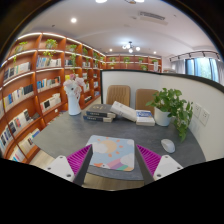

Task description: Arrange mouse

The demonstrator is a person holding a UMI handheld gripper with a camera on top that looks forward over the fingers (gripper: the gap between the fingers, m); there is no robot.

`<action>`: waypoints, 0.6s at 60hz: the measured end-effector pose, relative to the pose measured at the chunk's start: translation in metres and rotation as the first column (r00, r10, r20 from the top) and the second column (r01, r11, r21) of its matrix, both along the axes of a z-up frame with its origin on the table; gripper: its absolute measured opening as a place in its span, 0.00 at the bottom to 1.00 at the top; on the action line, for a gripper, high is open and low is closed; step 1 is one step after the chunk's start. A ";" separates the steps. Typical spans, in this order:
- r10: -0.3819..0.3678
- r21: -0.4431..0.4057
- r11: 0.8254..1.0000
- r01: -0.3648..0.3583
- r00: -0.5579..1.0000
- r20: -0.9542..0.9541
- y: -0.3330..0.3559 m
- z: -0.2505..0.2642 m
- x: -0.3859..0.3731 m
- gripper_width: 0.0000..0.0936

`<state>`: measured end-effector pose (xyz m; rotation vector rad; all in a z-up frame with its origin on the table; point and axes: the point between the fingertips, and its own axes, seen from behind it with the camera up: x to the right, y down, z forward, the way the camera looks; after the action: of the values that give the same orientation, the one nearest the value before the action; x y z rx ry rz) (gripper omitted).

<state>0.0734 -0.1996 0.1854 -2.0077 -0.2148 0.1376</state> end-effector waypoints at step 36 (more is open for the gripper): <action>-0.311 -0.220 0.918 0.331 0.943 0.118 0.048 -0.155 0.234 0.92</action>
<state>0.3069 -0.1516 0.0308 -2.2594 0.0885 -0.1346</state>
